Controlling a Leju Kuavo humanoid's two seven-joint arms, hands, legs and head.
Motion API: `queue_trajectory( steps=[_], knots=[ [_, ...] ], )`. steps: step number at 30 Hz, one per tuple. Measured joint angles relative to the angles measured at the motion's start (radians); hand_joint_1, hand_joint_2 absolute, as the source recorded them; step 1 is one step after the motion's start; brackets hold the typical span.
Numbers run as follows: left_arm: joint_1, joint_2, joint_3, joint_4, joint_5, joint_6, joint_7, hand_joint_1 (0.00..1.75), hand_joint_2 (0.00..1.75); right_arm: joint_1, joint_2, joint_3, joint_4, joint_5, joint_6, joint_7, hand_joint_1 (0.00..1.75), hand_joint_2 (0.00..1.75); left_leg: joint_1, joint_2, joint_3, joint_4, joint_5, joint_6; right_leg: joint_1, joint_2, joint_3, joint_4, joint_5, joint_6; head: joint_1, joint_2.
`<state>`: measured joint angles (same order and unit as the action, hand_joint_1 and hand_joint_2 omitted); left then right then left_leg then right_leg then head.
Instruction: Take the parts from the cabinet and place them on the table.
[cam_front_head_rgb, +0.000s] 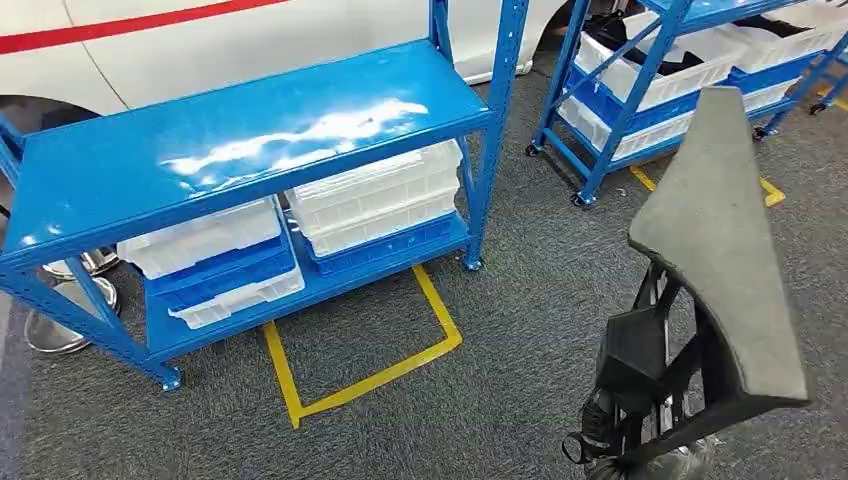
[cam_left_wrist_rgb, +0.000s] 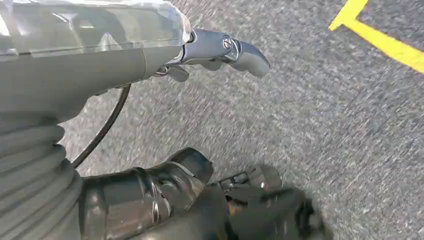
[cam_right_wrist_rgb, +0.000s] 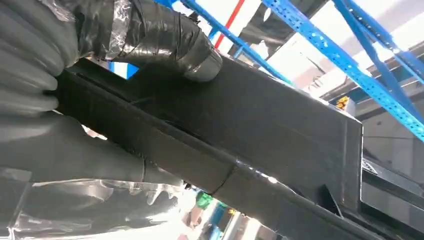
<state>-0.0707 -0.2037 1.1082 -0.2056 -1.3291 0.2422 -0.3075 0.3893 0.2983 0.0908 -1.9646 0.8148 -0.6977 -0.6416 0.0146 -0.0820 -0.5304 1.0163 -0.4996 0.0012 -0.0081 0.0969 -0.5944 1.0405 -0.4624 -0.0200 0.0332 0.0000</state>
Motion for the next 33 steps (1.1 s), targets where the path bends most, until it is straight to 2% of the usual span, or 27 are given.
queue_trajectory(
  steps=[2,3,4,5,6,8,9,10,11,12,13,14,15,18,19,20,21,23,24,25,26,27,28,29,30,31,33],
  knots=[
    [-0.003,0.000,0.000,0.000,0.000,0.000,0.000,0.00,1.75,0.004,0.001,-0.002,0.001,0.000,0.000,0.000,1.75,1.75,-0.006,0.016,0.001,-0.001,0.002,0.005,-0.005,0.019,-0.005,-0.005,0.008,0.016,0.000,0.000],
    [-0.003,0.000,0.000,0.000,0.000,-0.001,0.000,0.00,1.75,0.005,0.001,-0.003,0.000,0.000,0.000,0.000,1.75,1.75,0.002,0.028,0.003,-0.011,0.008,0.013,-0.001,0.030,-0.008,-0.006,0.011,0.023,0.001,0.000],
    [-0.003,-0.004,-0.001,0.000,-0.018,-0.008,-0.012,0.00,1.75,0.009,0.001,-0.006,0.000,0.002,-0.001,0.001,1.75,1.75,0.006,0.047,0.006,-0.016,0.014,0.020,-0.003,-0.006,-0.010,0.009,0.000,0.024,0.000,0.000],
    [-0.003,-0.010,-0.010,0.000,-0.046,-0.014,-0.028,0.00,1.75,0.009,0.006,-0.013,-0.002,0.010,-0.001,0.004,1.75,1.75,0.005,0.056,0.005,-0.018,0.015,0.029,0.001,-0.055,-0.029,0.047,-0.031,0.027,0.008,0.000],
    [-0.001,-0.018,-0.021,0.000,-0.073,-0.015,-0.033,0.00,1.75,0.008,0.013,-0.022,-0.002,0.021,-0.001,0.008,1.75,1.75,0.003,0.068,0.004,-0.018,0.015,0.031,0.001,-0.076,-0.061,0.113,-0.069,0.032,0.008,0.000],
    [0.000,-0.040,-0.037,0.000,-0.082,-0.005,-0.024,0.00,1.75,0.009,0.019,-0.027,-0.002,0.040,-0.001,0.020,1.75,1.75,0.001,0.098,0.003,-0.017,0.013,0.033,-0.005,-0.086,-0.133,0.265,-0.134,0.041,0.008,0.000],
    [-0.001,-0.050,-0.042,0.000,-0.082,-0.002,-0.019,0.00,1.75,0.009,0.020,-0.029,-0.002,0.046,-0.001,0.030,1.75,1.75,0.000,0.112,0.003,-0.016,0.012,0.032,-0.007,-0.087,-0.148,0.297,-0.135,0.044,0.008,0.000],
    [-0.002,-0.059,-0.048,0.000,-0.082,-0.002,-0.016,0.00,1.75,0.009,0.021,-0.030,-0.002,0.051,-0.001,0.039,1.75,1.75,0.000,0.125,0.005,-0.016,0.010,0.030,-0.008,-0.090,-0.137,0.276,-0.112,0.045,0.008,0.000],
    [-0.002,-0.066,-0.055,0.000,-0.082,-0.002,-0.015,0.00,1.75,0.009,0.023,-0.032,-0.003,0.056,-0.001,0.045,1.75,1.75,0.001,0.138,0.007,-0.016,0.008,0.028,-0.009,-0.096,-0.098,0.204,-0.069,0.044,0.008,0.000],
    [-0.003,-0.071,-0.059,0.000,-0.082,-0.002,-0.014,0.00,1.75,0.009,0.025,-0.034,-0.007,0.056,-0.001,0.047,1.75,1.75,0.001,0.148,0.011,-0.015,0.005,0.025,-0.009,-0.108,-0.047,0.110,-0.025,0.042,0.008,0.000],
    [-0.003,-0.075,-0.061,0.000,-0.082,-0.003,-0.013,0.00,1.75,0.009,0.027,-0.034,-0.012,0.057,-0.001,0.048,1.75,1.75,0.000,0.155,0.015,-0.014,0.001,0.021,-0.006,-0.140,0.005,0.017,0.007,0.037,0.008,0.000],
    [-0.003,-0.076,-0.063,0.000,-0.082,-0.003,-0.013,0.00,1.75,0.006,0.028,-0.034,-0.013,0.057,-0.001,0.048,1.75,1.75,-0.005,0.163,0.017,-0.015,-0.001,0.017,0.006,-0.177,0.015,-0.004,-0.016,0.026,0.008,0.000],
    [-0.004,-0.078,-0.066,0.000,-0.082,-0.003,-0.013,0.00,1.75,0.006,0.030,-0.035,-0.017,0.058,-0.001,0.049,1.75,1.75,-0.007,0.167,0.018,-0.013,-0.003,0.010,0.008,-0.166,0.014,-0.011,-0.007,0.023,0.008,0.000],
    [-0.011,-0.081,-0.071,-0.001,-0.082,-0.003,-0.013,0.00,1.75,0.007,0.035,-0.038,-0.020,0.058,-0.001,0.052,1.75,1.75,-0.009,0.194,0.028,-0.020,-0.004,-0.006,0.012,-0.136,0.007,-0.012,-0.005,0.009,0.008,0.000],
    [-0.011,-0.081,-0.075,-0.001,-0.082,-0.004,-0.015,0.00,1.75,0.009,0.037,-0.039,-0.024,0.057,-0.001,0.052,1.75,1.75,-0.004,0.181,0.025,-0.011,-0.016,-0.012,-0.004,-0.125,0.014,-0.023,0.001,-0.001,0.008,0.000],
    [-0.011,-0.082,-0.076,-0.001,-0.081,-0.004,-0.019,0.00,1.75,0.007,0.039,-0.041,-0.026,0.056,-0.001,0.051,1.75,1.75,-0.003,0.141,0.017,0.017,-0.039,-0.015,-0.003,-0.118,0.015,-0.026,0.003,-0.006,0.007,0.000],
    [-0.010,-0.082,-0.076,-0.001,-0.081,-0.007,-0.020,0.00,1.75,0.004,0.043,-0.043,-0.027,0.053,-0.001,0.052,1.75,1.75,-0.002,0.113,-0.011,0.081,-0.081,-0.017,-0.003,-0.109,0.013,-0.026,0.005,-0.012,0.006,0.000],
    [-0.008,-0.082,-0.077,-0.001,-0.080,-0.007,-0.019,0.00,1.75,0.003,0.045,-0.047,-0.027,0.047,-0.001,0.052,1.75,1.75,-0.002,0.092,-0.092,0.247,-0.155,-0.020,0.000,-0.084,0.008,-0.024,0.006,-0.014,0.006,0.000],
    [-0.006,-0.082,-0.077,-0.001,-0.080,-0.007,-0.018,0.00,1.75,0.003,0.045,-0.049,-0.027,0.045,-0.001,0.052,1.75,1.75,-0.002,0.091,-0.119,0.299,-0.162,-0.020,0.001,-0.071,0.006,-0.021,0.006,-0.014,0.006,0.000],
    [-0.004,-0.082,-0.077,-0.001,-0.080,-0.007,-0.018,0.00,1.75,0.003,0.045,-0.051,-0.027,0.040,-0.001,0.052,1.75,1.75,-0.002,0.091,-0.123,0.298,-0.142,-0.018,0.002,-0.058,0.005,-0.018,0.006,-0.014,0.006,0.000],
    [-0.005,-0.082,-0.077,-0.002,-0.079,-0.008,-0.017,0.00,1.75,0.002,0.045,-0.053,-0.027,0.037,-0.001,0.052,1.75,1.75,-0.002,0.090,-0.103,0.248,-0.100,-0.016,0.002,-0.044,0.005,-0.015,0.006,-0.013,0.006,0.000],
    [-0.006,-0.082,-0.077,-0.002,-0.079,-0.008,-0.017,0.00,1.75,0.001,0.045,-0.055,-0.027,0.035,-0.001,0.052,1.75,1.75,-0.002,0.085,-0.066,0.162,-0.048,-0.013,0.002,-0.030,0.006,-0.013,0.006,-0.013,0.006,0.000],
    [-0.007,-0.082,-0.077,-0.002,-0.079,-0.008,-0.017,0.00,1.75,0.000,0.046,-0.058,-0.027,0.035,-0.001,0.051,1.75,1.75,-0.002,0.060,-0.024,0.066,0.000,-0.009,0.001,-0.017,0.005,-0.009,0.004,-0.011,0.006,0.000],
    [-0.005,-0.082,-0.077,-0.002,-0.079,-0.008,-0.017,0.00,1.75,-0.002,0.047,-0.060,-0.027,0.033,-0.001,0.051,1.75,1.75,0.001,0.004,-0.003,0.014,-0.002,-0.002,0.000,-0.009,0.001,-0.006,0.004,-0.007,0.007,0.000],
    [-0.006,-0.082,-0.077,-0.002,-0.079,-0.009,-0.017,0.00,1.75,-0.005,0.048,-0.061,-0.027,0.032,-0.001,0.052,1.75,1.75,0.003,0.002,-0.002,-0.004,-0.004,-0.003,0.005,0.004,-0.006,0.003,0.003,0.000,0.007,0.000],
    [-0.007,-0.082,-0.077,-0.002,-0.079,-0.009,-0.017,0.00,1.75,-0.005,0.048,-0.062,-0.027,0.032,-0.001,0.051,1.75,1.75,-0.002,0.008,-0.004,0.000,-0.003,-0.001,0.001,0.011,-0.010,0.000,0.008,0.007,0.006,0.000],
    [-0.008,-0.081,-0.077,-0.004,-0.080,-0.009,-0.018,0.00,1.75,-0.003,0.048,-0.064,-0.027,0.029,-0.001,0.051,1.75,1.75,-0.007,0.026,0.003,0.000,0.000,0.009,-0.004,0.031,-0.012,-0.009,0.015,0.023,0.006,0.000]
  ],
)
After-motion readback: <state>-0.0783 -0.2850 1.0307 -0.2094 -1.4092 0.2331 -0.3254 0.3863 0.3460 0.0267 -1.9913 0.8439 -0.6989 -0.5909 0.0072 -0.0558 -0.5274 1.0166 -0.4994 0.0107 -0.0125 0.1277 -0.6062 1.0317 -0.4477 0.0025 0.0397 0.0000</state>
